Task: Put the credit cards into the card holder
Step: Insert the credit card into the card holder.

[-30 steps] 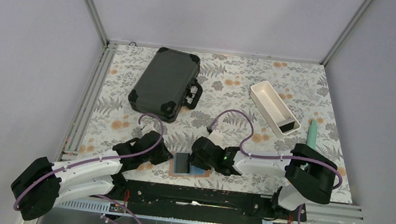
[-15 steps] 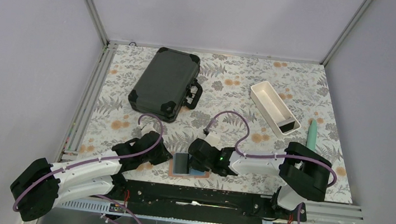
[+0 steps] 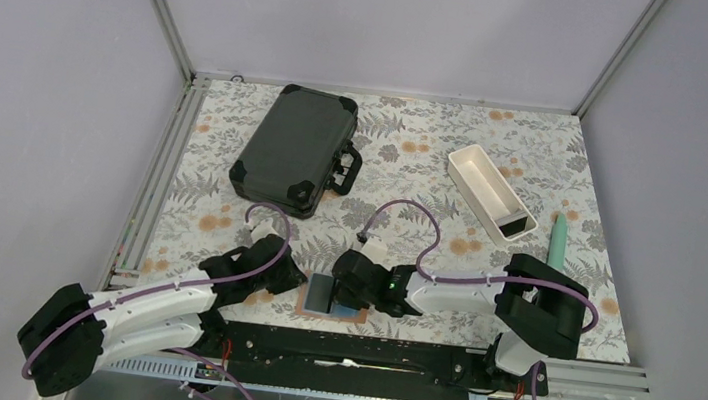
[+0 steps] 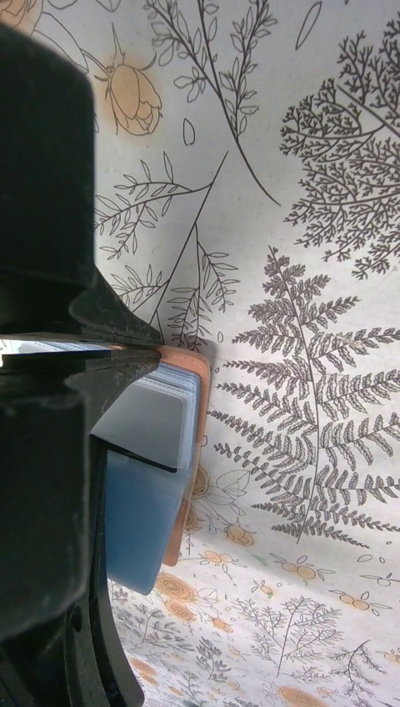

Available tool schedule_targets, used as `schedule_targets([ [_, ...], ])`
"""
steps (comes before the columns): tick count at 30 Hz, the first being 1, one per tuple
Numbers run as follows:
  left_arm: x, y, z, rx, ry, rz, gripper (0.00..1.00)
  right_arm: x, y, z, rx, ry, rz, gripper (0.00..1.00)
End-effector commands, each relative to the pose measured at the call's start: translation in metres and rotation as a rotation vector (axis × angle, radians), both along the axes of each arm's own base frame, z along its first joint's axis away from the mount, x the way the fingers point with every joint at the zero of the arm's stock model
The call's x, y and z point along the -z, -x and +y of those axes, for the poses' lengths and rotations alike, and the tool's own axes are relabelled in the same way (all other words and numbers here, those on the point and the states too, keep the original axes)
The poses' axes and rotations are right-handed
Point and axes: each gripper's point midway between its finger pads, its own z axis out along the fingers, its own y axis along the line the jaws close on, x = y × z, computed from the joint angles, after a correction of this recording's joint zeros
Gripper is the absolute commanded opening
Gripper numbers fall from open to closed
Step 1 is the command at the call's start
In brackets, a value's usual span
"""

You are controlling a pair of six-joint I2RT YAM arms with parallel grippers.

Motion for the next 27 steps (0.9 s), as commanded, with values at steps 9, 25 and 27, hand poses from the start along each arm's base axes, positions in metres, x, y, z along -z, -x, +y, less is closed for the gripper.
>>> schedule_targets([
  [9, 0.001, 0.001, 0.002, -0.014, 0.013, -0.013, 0.0, -0.039, -0.016, 0.021, 0.022, -0.076, -0.102, 0.17],
  [25, -0.069, -0.015, 0.033, 0.02, -0.121, -0.199, 0.98, -0.112, -0.095, -0.119, 0.056, 0.166, -0.353, 0.94],
  [27, -0.09, -0.023, 0.039, 0.039, -0.149, -0.242, 0.99, -0.119, -0.113, -0.144, 0.093, 0.243, -0.408, 0.99],
])
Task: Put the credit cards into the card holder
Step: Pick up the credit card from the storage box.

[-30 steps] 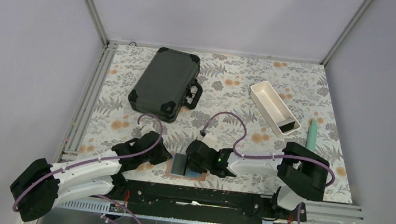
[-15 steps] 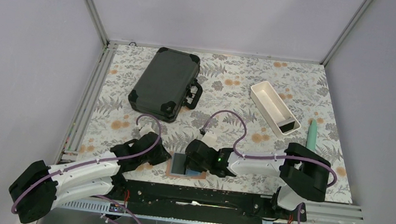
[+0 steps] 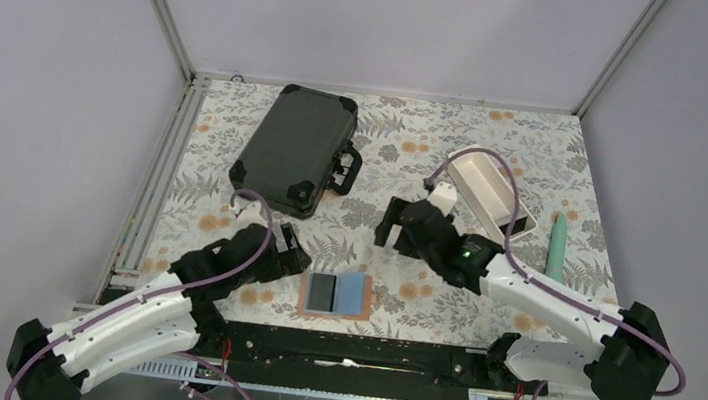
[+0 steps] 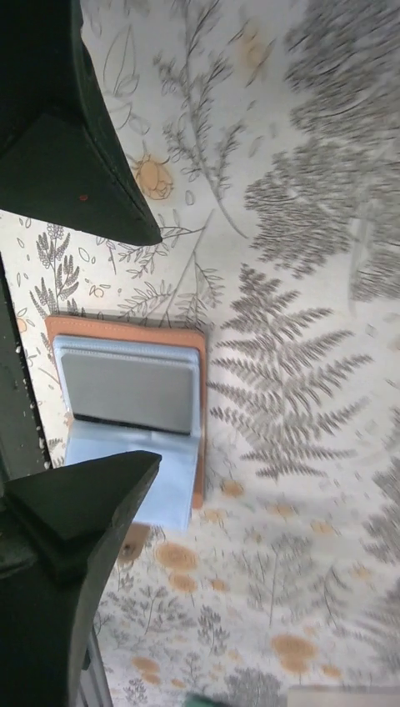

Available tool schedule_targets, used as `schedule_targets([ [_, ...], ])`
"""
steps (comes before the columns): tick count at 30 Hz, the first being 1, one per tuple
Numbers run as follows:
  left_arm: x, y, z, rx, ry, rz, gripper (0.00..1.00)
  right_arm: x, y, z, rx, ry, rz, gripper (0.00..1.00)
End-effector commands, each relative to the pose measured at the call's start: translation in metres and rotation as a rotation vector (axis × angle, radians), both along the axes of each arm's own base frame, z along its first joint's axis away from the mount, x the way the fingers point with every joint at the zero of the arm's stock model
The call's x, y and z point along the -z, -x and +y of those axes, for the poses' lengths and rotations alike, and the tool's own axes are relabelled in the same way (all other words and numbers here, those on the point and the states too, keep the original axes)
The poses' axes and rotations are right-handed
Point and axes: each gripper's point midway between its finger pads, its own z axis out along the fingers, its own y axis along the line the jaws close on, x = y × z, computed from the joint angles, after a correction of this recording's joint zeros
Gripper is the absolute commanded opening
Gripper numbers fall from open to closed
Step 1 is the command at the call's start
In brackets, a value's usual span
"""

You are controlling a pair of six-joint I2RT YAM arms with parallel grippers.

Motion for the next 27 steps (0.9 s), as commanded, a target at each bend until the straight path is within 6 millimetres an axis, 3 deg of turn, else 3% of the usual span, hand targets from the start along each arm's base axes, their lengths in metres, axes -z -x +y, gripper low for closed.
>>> schedule_targets([
  [1, -0.06, -0.024, 0.018, 0.034, -0.085, -0.145, 0.99, -0.014, -0.033, -0.061, 0.034, 0.197, -0.091, 1.0],
  [4, -0.09, -0.041, 0.03, 0.075, -0.132, -0.178, 0.99, -0.02, -0.056, -0.096, 0.084, 0.284, -0.096, 1.0],
  [8, -0.131, -0.069, 0.052, 0.064, -0.187, -0.245, 0.99, -0.02, -0.082, -0.134, 0.165, 0.254, -0.026, 1.0],
  [12, -0.154, -0.092, 0.079, -0.013, -0.207, -0.326, 0.99, -0.027, -0.109, -0.179, 0.292, 0.198, -0.001, 1.0],
  [15, -0.156, -0.104, 0.1, -0.088, -0.269, -0.358, 0.99, -0.033, -0.126, -0.22, 0.441, 0.233, 0.004, 0.99],
  [19, -0.162, -0.108, 0.116, -0.106, -0.325, -0.362, 0.99, -0.028, -0.132, -0.257, 0.626, 0.247, 0.037, 0.91],
  [22, -0.165, -0.109, 0.129, -0.153, -0.381, -0.368, 0.99, -0.024, -0.133, -0.271, 0.718, 0.265, 0.025, 0.89],
  [27, -0.164, -0.105, 0.128, -0.145, -0.373, -0.385, 0.99, -0.003, -0.135, -0.281, 0.786, 0.265, 0.062, 0.81],
])
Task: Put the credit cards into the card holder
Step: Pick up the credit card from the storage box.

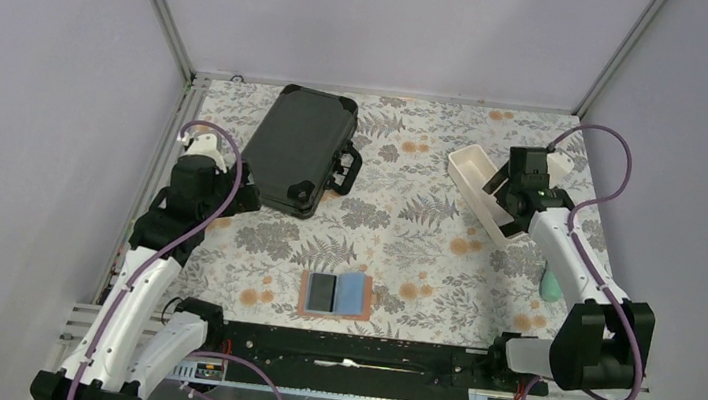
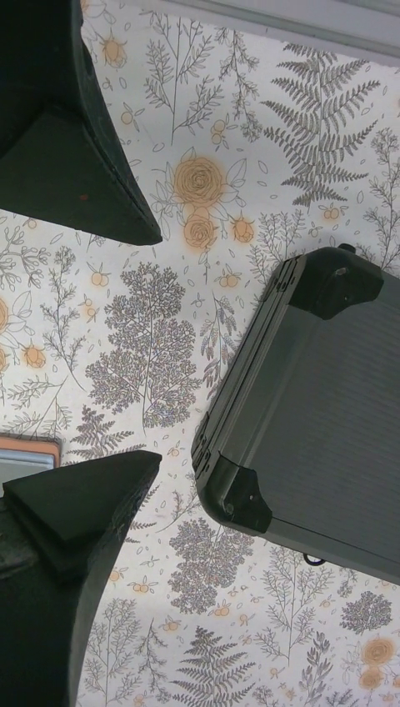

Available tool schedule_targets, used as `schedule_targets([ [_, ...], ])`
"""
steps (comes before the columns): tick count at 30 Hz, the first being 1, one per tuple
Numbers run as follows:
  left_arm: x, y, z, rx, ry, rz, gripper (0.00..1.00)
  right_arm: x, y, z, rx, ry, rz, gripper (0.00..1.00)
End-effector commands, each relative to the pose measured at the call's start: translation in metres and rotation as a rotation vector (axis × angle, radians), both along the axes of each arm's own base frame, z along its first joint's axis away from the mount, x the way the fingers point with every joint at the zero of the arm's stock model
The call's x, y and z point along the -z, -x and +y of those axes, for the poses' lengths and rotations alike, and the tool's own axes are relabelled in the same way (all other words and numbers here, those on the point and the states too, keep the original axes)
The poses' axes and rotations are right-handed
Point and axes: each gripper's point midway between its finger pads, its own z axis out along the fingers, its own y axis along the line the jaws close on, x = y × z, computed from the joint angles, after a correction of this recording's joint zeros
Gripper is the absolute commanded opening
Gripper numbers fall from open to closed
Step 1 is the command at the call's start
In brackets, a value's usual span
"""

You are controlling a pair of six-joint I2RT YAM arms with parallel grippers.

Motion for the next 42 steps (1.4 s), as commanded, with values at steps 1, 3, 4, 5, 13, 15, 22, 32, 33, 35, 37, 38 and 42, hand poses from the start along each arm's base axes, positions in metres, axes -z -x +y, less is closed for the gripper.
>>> schedule_targets([
  [1, -0.028, -0.007, 0.009, -0.021, -0.033, -0.105, 0.99, 0.016, -0.003, -0.016, 0.108, 0.017, 0.016, 0.8],
  [3, -0.025, -0.006, 0.007, -0.013, -0.03, -0.097, 0.99, 0.025, -0.004, -0.018, 0.12, 0.014, 0.034, 0.78],
  [4, -0.024, -0.006, 0.007, -0.011, -0.029, -0.095, 0.99, 0.029, -0.005, -0.019, 0.126, 0.01, 0.041, 0.77],
  [5, -0.024, -0.005, 0.006, -0.009, -0.028, -0.095, 0.99, 0.033, -0.007, -0.02, 0.132, 0.005, 0.046, 0.76],
  [13, -0.025, -0.005, 0.005, -0.005, -0.03, -0.098, 0.99, 0.062, -0.007, -0.032, 0.193, 0.014, 0.115, 0.73],
  [15, -0.025, -0.005, 0.005, -0.003, -0.029, -0.097, 0.99, 0.068, -0.007, -0.034, 0.203, 0.008, 0.127, 0.74],
  [22, -0.024, -0.005, 0.005, -0.003, -0.027, -0.096, 0.99, 0.085, -0.011, -0.037, 0.213, -0.017, 0.15, 0.73],
  [32, -0.024, -0.005, 0.004, 0.0, -0.025, -0.097, 0.99, 0.079, -0.02, -0.043, 0.22, -0.014, 0.126, 0.67],
  [33, -0.024, -0.005, 0.004, 0.0, -0.025, -0.097, 0.99, 0.076, -0.021, -0.043, 0.221, -0.014, 0.119, 0.67],
  [35, -0.025, -0.004, 0.004, 0.001, -0.024, -0.099, 0.99, 0.072, -0.023, -0.044, 0.224, -0.015, 0.107, 0.66],
  [37, -0.025, -0.004, 0.004, 0.001, -0.024, -0.099, 0.99, 0.068, -0.025, -0.045, 0.223, -0.014, 0.093, 0.66],
  [38, -0.025, -0.004, 0.004, 0.001, -0.024, -0.099, 0.99, 0.066, -0.026, -0.045, 0.222, -0.014, 0.086, 0.65],
  [42, -0.025, -0.004, 0.003, 0.004, -0.023, -0.1, 0.99, 0.061, -0.028, -0.046, 0.225, -0.016, 0.067, 0.65],
])
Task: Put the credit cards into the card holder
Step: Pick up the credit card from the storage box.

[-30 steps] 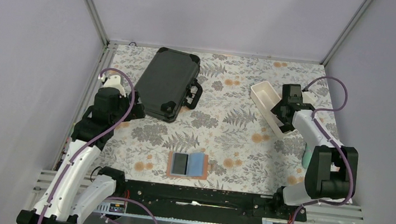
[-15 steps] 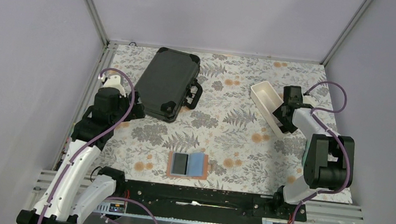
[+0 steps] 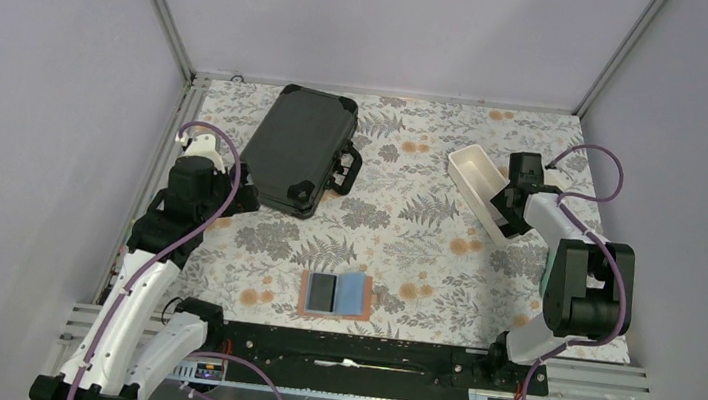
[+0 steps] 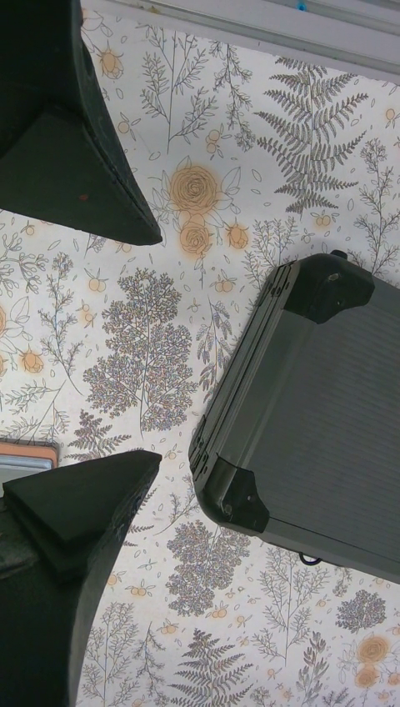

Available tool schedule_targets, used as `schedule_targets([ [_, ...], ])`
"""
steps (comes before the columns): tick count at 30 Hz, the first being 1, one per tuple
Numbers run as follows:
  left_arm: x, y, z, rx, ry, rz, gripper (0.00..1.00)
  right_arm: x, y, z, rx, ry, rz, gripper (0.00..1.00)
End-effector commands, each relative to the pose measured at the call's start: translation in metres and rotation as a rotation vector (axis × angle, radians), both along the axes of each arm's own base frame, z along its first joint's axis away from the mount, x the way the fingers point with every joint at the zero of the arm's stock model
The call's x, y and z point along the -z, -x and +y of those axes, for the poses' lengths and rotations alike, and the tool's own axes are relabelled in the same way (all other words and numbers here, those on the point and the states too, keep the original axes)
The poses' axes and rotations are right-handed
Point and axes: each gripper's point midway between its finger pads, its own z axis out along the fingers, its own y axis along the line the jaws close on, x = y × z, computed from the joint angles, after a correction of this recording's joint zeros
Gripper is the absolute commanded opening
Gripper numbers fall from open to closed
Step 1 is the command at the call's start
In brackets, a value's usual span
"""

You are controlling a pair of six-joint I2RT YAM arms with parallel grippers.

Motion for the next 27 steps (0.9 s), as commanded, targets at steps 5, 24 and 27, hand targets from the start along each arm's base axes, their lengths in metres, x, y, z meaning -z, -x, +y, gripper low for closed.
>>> schedule_targets([
  [5, -0.019, -0.005, 0.0, 0.004, -0.002, -0.076, 0.99, -0.031, -0.022, -0.008, 0.03, 0.018, -0.13, 0.64],
  [24, -0.02, -0.004, -0.001, 0.01, 0.0, -0.08, 0.99, -0.049, -0.026, -0.007, 0.026, 0.012, -0.194, 0.5],
  [27, -0.02, -0.004, -0.002, 0.013, 0.001, -0.081, 0.99, -0.043, -0.023, -0.006, 0.021, 0.005, -0.181, 0.48],
])
